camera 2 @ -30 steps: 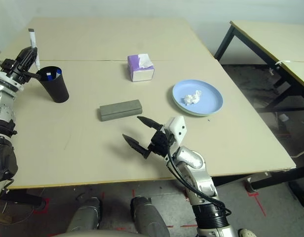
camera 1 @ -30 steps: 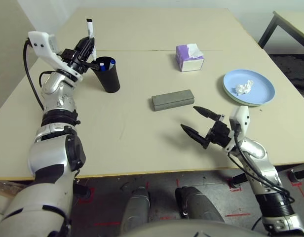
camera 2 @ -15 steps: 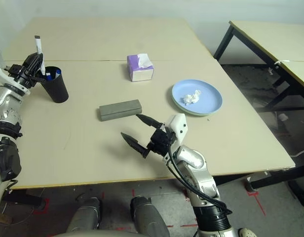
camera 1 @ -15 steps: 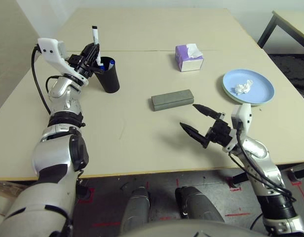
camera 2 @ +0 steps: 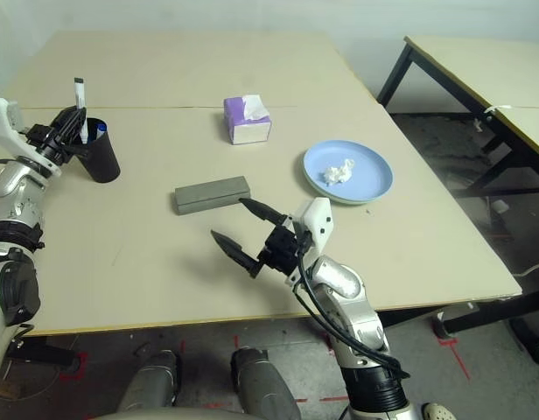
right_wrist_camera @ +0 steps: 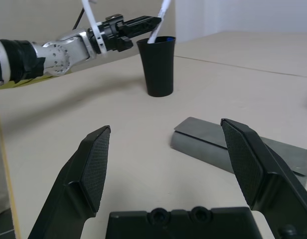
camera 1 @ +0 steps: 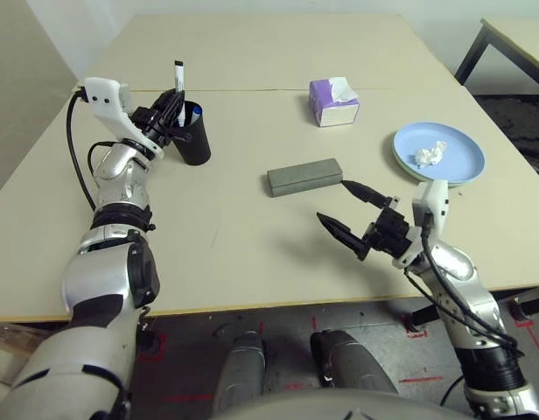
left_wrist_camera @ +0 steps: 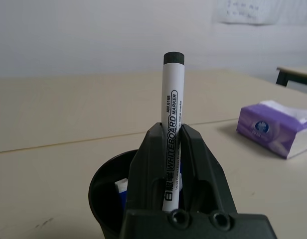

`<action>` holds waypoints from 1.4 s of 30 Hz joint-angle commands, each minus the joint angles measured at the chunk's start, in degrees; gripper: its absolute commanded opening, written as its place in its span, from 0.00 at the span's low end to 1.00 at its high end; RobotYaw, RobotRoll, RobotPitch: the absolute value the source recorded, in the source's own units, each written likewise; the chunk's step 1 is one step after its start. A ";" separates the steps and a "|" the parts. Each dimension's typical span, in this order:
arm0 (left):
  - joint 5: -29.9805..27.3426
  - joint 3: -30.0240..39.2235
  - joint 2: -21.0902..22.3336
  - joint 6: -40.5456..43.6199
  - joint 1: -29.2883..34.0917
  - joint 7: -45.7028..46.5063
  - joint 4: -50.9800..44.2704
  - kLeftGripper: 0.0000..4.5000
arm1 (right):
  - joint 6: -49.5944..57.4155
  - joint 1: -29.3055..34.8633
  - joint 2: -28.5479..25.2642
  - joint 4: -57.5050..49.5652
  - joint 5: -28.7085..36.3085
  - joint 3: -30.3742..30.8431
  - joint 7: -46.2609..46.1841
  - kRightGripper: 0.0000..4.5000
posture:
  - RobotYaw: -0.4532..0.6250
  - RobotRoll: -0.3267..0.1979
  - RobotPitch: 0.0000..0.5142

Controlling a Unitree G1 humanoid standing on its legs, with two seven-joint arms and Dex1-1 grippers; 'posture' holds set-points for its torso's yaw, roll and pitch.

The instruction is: Organize and tidy the items on the table.

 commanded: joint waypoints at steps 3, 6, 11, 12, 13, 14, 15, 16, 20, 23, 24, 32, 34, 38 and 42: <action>1.11 -0.36 0.41 0.60 0.68 0.51 1.09 0.07 | 0.07 0.41 0.18 -0.48 -0.16 1.08 0.09 1.00 | 0.32 0.62 0.28; 1.34 -0.45 0.46 0.64 0.60 0.71 1.17 0.07 | 0.14 0.34 0.48 -0.62 -0.03 1.09 -0.21 1.00 | 0.32 0.62 0.28; 1.61 -0.53 0.70 0.82 0.52 0.93 1.57 0.07 | 0.15 0.45 0.65 -0.67 0.03 0.98 -0.31 1.00 | 0.32 0.62 0.28; 1.66 -0.56 0.71 0.79 0.56 0.97 1.59 0.07 | 0.18 0.52 0.70 -0.68 0.12 0.92 -0.35 1.00 | 0.32 0.62 0.28; 1.71 -0.59 0.74 0.72 0.58 0.99 1.58 0.07 | 0.18 0.55 0.63 -0.67 0.07 0.95 -0.28 1.00 | 0.32 0.62 0.28; 1.73 -0.61 0.75 0.65 0.62 1.00 1.57 0.07 | 0.15 0.59 0.60 -0.64 0.05 0.97 -0.22 1.00 | 0.32 0.62 0.28; 1.75 -0.62 0.76 0.57 0.69 1.05 1.52 0.15 | 0.10 0.65 0.57 -0.59 0.05 0.98 -0.15 1.00 | 0.32 0.62 0.28; 1.71 -0.58 0.75 0.47 0.75 1.06 1.44 0.24 | 0.03 0.72 0.54 -0.53 0.03 1.00 -0.05 1.00 | 0.32 0.62 0.28; 1.36 -0.25 0.82 0.12 0.95 0.85 1.21 0.51 | -0.15 0.78 0.52 -0.35 0.03 1.10 0.25 1.00 | 0.33 0.62 0.28; 1.20 -0.13 0.98 0.05 1.02 0.75 1.10 0.73 | -0.25 0.44 0.59 0.02 0.03 1.08 0.41 1.00 | 0.33 0.62 0.27; 1.20 -0.14 1.02 0.03 1.02 0.76 1.08 0.81 | -0.26 0.28 0.61 0.14 0.05 1.05 0.45 1.00 | 0.33 0.62 0.27; 0.39 0.25 1.56 0.36 1.23 -0.65 0.38 1.00 | -0.59 0.14 0.43 0.89 0.28 0.73 1.33 1.00 | 0.34 0.62 0.26; -0.94 0.99 1.86 0.75 1.71 -2.62 -0.94 1.00 | -0.77 0.08 0.05 1.05 0.18 0.56 1.80 1.00 | 0.33 0.62 0.26; -6.07 4.03 3.74 4.08 5.27 -8.04 -8.08 1.00 | -0.76 -1.36 0.01 0.98 0.87 -2.40 0.03 1.00 | 0.33 0.62 0.25; -10.61 7.10 7.06 9.68 14.01 -9.53 -20.46 1.00 | -1.32 -2.37 -1.47 1.87 0.87 -8.53 -3.41 1.00 | 0.34 0.62 0.26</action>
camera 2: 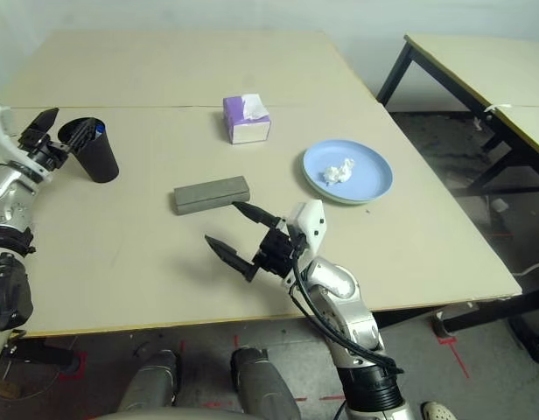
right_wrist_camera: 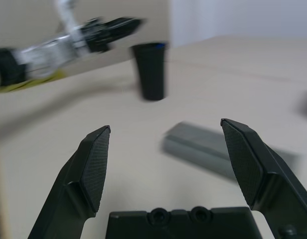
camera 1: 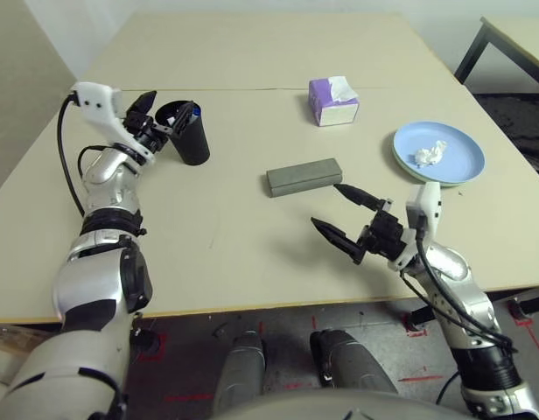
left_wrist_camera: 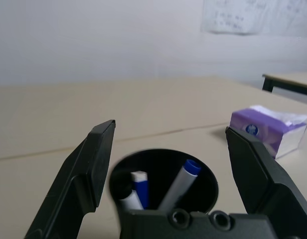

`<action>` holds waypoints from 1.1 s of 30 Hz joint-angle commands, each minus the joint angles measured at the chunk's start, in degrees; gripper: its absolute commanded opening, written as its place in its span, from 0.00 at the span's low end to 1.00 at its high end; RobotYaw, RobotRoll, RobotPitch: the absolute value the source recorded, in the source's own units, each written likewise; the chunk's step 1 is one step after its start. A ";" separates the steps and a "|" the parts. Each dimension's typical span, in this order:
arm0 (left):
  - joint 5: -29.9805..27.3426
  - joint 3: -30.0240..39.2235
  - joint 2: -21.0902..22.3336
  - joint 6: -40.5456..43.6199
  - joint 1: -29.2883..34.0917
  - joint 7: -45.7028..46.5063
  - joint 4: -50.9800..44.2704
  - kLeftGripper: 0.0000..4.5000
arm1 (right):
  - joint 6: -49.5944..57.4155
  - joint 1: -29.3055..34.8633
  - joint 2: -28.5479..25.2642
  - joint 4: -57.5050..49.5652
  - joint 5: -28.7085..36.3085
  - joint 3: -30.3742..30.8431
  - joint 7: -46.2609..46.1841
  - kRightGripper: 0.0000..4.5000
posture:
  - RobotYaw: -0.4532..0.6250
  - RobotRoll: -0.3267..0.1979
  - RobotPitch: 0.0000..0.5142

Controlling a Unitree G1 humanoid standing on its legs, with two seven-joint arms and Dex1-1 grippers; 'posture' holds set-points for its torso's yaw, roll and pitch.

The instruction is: Organize and tidy the items on the table.

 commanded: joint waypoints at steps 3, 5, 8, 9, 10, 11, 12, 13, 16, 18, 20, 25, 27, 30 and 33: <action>-6.78 6.68 4.11 9.91 15.64 1.50 -20.29 1.00 | -2.40 1.17 -4.46 3.85 0.25 -11.74 -4.53 1.00 | 0.36 0.62 0.26; -8.29 9.04 4.49 12.87 22.10 3.56 -27.42 1.00 | -3.50 2.07 -6.05 6.36 0.25 -15.98 -5.92 1.00 | 0.37 0.62 0.27; -9.50 12.07 3.40 15.56 30.42 7.13 -34.61 1.00 | -5.72 2.94 -7.95 11.86 -0.71 -22.46 -9.41 1.00 | 0.38 0.62 0.27; -9.70 12.53 2.60 16.06 32.59 8.20 -36.38 1.00 | -6.53 2.97 -8.17 14.04 -0.77 -24.27 -10.72 1.00 | 0.38 0.62 0.27; -9.67 12.73 1.87 16.42 34.30 9.15 -37.80 1.00 | -7.41 2.96 -8.37 15.93 -0.97 -25.59 -11.73 1.00 | 0.38 0.62 0.27; -9.53 12.68 1.26 16.65 35.69 9.73 -38.88 1.00 | -8.07 2.96 -8.47 17.22 -1.25 -26.43 -12.54 1.00 | 0.38 0.62 0.27; -9.16 12.31 0.62 16.74 37.22 10.16 -39.92 1.00 | -8.95 2.97 -8.66 19.01 -1.53 -27.36 -13.19 1.00 | 0.38 0.62 0.27; -8.88 12.05 -0.14 16.81 38.49 10.83 -40.74 1.00 | -9.84 3.05 -8.74 20.45 -1.84 -28.20 -13.89 1.00 | 0.38 0.62 0.27; -8.23 11.57 -1.50 16.51 40.73 11.67 -40.81 1.00 | -11.10 3.87 -8.68 22.59 -2.97 -29.07 -15.82 1.00 | 0.38 0.62 0.27; -7.23 11.14 -1.84 16.84 41.44 12.77 -39.60 1.00 | -12.02 4.64 -8.71 23.66 -3.39 -28.99 -15.89 1.00 | 0.38 0.62 0.27; -6.14 10.68 -2.09 17.43 41.85 14.12 -38.36 1.00 | -12.86 5.27 -8.86 24.67 -3.73 -28.81 -15.86 1.00 | 0.38 0.62 0.27; -4.41 9.70 -1.46 21.00 42.40 17.02 -36.64 1.00 | -13.66 5.25 -9.00 26.71 -3.51 -28.24 -15.05 1.00 | 0.38 0.62 0.28; -4.18 9.58 -1.11 21.63 42.39 17.47 -36.80 1.00 | -13.78 5.24 -8.85 27.15 -3.52 -27.97 -14.89 1.00 | 0.38 0.62 0.28; -3.48 9.51 -0.48 21.72 42.66 17.53 -36.60 1.00 | -13.97 5.25 -8.43 27.76 -3.26 -27.92 -14.84 1.00 | 0.39 0.62 0.28; -2.82 9.50 0.12 21.55 43.61 16.84 -36.88 1.00 | -14.04 5.47 -8.00 27.51 -3.04 -27.83 -15.01 1.00 | 0.39 0.62 0.29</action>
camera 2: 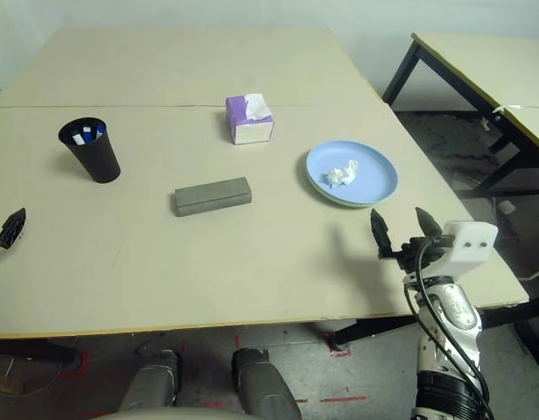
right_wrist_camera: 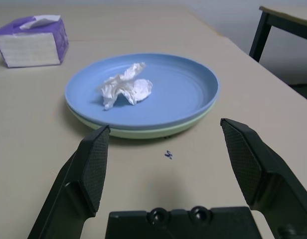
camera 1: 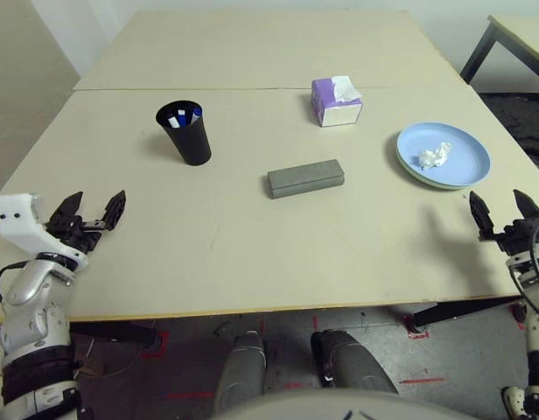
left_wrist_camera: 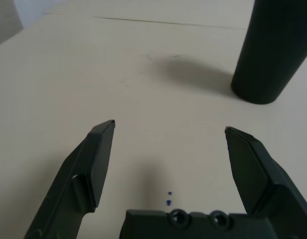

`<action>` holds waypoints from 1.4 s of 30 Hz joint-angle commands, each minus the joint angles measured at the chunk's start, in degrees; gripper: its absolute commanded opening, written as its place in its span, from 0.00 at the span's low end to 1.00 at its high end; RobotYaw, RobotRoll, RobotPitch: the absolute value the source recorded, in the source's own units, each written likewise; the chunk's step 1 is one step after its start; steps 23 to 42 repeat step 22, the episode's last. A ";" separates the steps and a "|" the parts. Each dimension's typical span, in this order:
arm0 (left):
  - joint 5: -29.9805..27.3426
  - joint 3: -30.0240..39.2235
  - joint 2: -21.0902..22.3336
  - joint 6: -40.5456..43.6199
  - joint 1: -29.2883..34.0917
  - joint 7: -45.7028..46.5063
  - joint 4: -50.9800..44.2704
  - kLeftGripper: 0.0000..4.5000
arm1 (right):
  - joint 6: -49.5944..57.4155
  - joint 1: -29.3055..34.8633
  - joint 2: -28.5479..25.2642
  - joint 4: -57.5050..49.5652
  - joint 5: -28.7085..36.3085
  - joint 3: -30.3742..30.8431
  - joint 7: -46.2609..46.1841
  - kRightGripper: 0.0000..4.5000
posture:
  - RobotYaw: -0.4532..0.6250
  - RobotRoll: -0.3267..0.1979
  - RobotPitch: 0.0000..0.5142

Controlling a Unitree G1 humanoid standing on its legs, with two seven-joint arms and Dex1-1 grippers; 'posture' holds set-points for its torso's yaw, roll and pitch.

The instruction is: Organize and tidy the items on the table.

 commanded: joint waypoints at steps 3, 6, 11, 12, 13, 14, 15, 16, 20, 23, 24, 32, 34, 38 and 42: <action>1.75 -1.22 1.41 0.36 2.29 -1.69 0.08 1.00 | -0.43 1.15 0.80 -0.27 0.13 0.17 -0.22 1.00 | 0.39 0.62 0.29; 2.12 -1.89 1.64 0.59 2.26 -2.00 -0.28 1.00 | -0.42 1.56 1.20 -1.20 0.19 0.20 -0.54 1.00 | 0.40 0.62 0.30; 2.20 -1.19 3.20 -0.04 1.41 -3.20 1.93 1.00 | 0.26 2.53 2.79 -5.02 -0.13 1.49 -1.65 1.00 | 0.42 0.62 0.33; 2.10 -0.85 3.46 -0.15 1.62 -3.41 2.00 1.00 | 0.68 2.62 3.02 -5.77 -0.06 1.70 -1.87 1.00 | 0.43 0.62 0.33; 1.92 -0.54 3.60 -0.23 1.95 -3.58 1.79 1.00 | 1.15 2.69 3.21 -6.38 0.20 1.77 -1.98 1.00 | 0.44 0.62 0.33; 1.75 -0.28 3.51 -0.14 2.56 -3.56 1.14 1.00 | 1.34 2.82 3.10 -6.59 0.29 1.80 -1.84 1.00 | 0.44 0.62 0.33; 1.64 -0.01 3.50 -0.34 3.01 -3.73 1.11 1.00 | 1.42 3.11 3.25 -6.99 0.19 2.02 -1.80 1.00 | 0.44 0.62 0.33; 1.46 0.34 3.37 -0.57 3.47 -3.76 1.06 1.00 | 1.58 3.54 3.49 -7.53 0.32 2.03 -1.89 1.00 | 0.43 0.62 0.33; 1.42 0.27 2.45 -1.16 4.20 -3.58 0.84 1.00 | 1.53 5.77 4.23 -9.11 0.79 1.37 -2.41 1.00 | 0.44 0.62 0.31; 1.73 -0.57 1.87 -1.28 3.49 -3.18 0.00 1.00 | 1.48 6.93 4.34 -9.89 0.83 1.27 -2.63 1.00 | 0.44 0.62 0.31; 1.73 -0.57 1.87 -1.28 3.49 -3.18 0.00 1.00 | 1.48 6.93 4.34 -9.89 0.83 1.27 -2.63 1.00 | 0.44 0.62 0.31; 1.73 -0.57 1.87 -1.28 3.49 -3.18 0.00 1.00 | 1.48 6.93 4.34 -9.89 0.83 1.27 -2.63 1.00 | 0.44 0.62 0.31; 1.73 -0.57 1.87 -1.28 3.49 -3.18 0.00 1.00 | 1.48 6.93 4.34 -9.89 0.83 1.27 -2.63 1.00 | 0.44 0.62 0.31; 1.73 -0.57 1.87 -1.28 3.49 -3.18 0.00 1.00 | 1.48 6.93 4.34 -9.89 0.83 1.27 -2.63 1.00 | 0.44 0.62 0.31; 1.73 -0.57 1.87 -1.28 3.49 -3.18 0.00 1.00 | 1.48 6.93 4.34 -9.89 0.83 1.27 -2.63 1.00 | 0.44 0.62 0.31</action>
